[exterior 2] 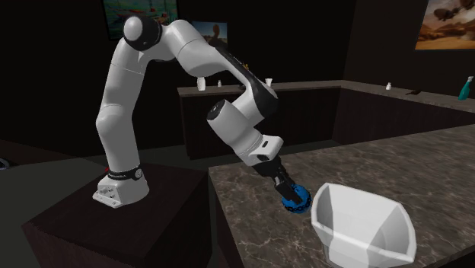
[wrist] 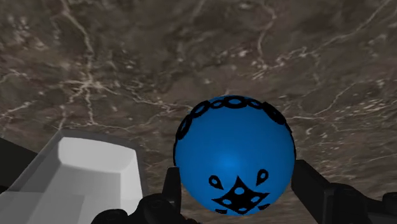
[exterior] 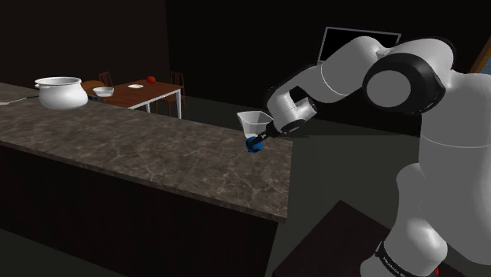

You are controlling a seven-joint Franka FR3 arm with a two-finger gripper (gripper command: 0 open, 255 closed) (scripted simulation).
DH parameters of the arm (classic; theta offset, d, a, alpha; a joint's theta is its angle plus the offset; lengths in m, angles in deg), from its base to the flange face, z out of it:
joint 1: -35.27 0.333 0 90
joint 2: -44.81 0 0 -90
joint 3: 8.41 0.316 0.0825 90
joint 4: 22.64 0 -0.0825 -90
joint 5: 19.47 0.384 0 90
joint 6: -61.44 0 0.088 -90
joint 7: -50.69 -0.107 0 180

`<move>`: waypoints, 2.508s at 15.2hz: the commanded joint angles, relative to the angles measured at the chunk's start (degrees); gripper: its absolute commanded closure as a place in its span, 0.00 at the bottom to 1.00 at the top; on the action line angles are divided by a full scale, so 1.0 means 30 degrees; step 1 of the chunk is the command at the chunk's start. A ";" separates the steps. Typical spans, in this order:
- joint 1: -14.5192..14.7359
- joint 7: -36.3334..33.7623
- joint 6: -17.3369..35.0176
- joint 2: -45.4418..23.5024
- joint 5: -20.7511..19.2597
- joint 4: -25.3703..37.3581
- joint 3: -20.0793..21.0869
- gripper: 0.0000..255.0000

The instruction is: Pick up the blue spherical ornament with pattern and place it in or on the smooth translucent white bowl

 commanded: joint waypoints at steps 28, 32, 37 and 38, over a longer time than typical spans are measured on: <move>0.5045 -1.4789 0.1799 0.7774 -1.8698 -0.1125 -0.4883 1.00; 0.4427 -1.2321 -0.0342 0.5474 -1.5333 0.0798 -0.5485 1.00; -0.0929 -0.9308 -0.4277 0.0762 -1.0703 0.4998 -0.3215 1.00; -0.1849 -0.9082 -0.4905 -0.0017 -1.0214 0.5845 -0.2875 1.00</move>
